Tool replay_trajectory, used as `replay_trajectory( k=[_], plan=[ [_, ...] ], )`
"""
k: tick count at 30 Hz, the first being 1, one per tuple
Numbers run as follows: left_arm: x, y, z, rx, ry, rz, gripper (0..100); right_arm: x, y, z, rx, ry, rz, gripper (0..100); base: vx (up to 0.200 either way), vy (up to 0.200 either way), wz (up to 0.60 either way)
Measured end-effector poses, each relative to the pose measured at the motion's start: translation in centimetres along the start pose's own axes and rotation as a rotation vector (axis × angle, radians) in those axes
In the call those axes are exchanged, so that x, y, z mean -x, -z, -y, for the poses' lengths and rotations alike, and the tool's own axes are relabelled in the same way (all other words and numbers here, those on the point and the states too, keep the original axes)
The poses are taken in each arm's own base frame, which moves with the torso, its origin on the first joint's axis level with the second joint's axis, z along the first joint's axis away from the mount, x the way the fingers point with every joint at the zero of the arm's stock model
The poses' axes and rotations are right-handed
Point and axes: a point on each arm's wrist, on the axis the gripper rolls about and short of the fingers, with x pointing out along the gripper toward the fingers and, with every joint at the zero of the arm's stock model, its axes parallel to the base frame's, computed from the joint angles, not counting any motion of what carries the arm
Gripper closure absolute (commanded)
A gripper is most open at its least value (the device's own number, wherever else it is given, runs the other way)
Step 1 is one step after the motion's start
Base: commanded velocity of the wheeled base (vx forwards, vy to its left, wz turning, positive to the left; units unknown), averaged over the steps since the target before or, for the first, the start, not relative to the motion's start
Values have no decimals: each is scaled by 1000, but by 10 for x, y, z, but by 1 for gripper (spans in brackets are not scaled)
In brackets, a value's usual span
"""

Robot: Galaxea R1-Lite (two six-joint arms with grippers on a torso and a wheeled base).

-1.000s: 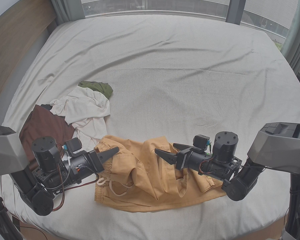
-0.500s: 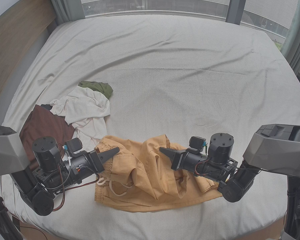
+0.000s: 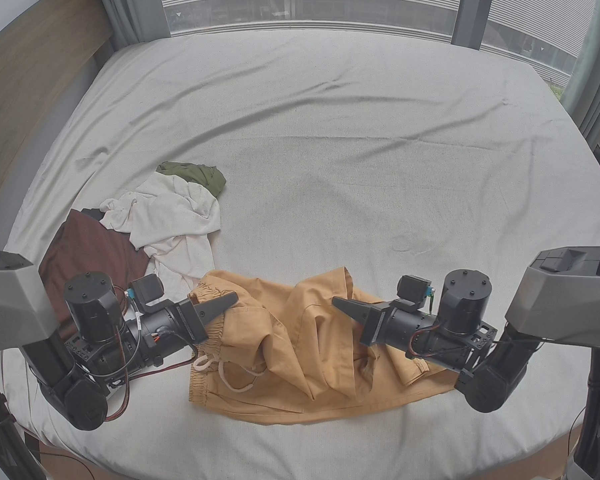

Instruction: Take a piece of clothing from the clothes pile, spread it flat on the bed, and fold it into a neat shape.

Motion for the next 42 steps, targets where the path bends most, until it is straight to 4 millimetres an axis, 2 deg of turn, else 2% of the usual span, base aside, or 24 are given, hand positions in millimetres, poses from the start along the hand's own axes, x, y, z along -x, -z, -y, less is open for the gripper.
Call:
replay_trajectory(
  k=[9, 13, 17, 24, 25, 31, 42],
  plan=[
    [-1, -2, 0, -3, 0, 8, 100, 59, 4, 4, -58, 13, -102, 100, 0, 0, 0],
    [-1, -1, 0, -3, -1, 6, 100, 78, 1, 7, -80, 12, -122, 100, 0, 0, 0],
    [-1, 0, -1, -8, -5, 0, 100, 86, -1, 8, -104, 1, -130, 100, 0, 0, 0],
    [-2, 3, -2, -13, -7, -12, 100, 84, -4, 5, -117, -39, -133, 100, 0, 0, 0],
    [-2, 4, -2, -13, -7, -12, 100, 83, -4, 5, -116, -48, -135, 0, 0, 0, 0],
    [-3, 4, -3, -13, -7, -13, 100, 77, -5, 6, -110, -62, -134, 0, 0, 0, 0],
    [-3, 4, -2, -14, -6, -15, 100, 59, -8, -6, -73, -128, -119, 0, 0, 0, 0]
  ],
)
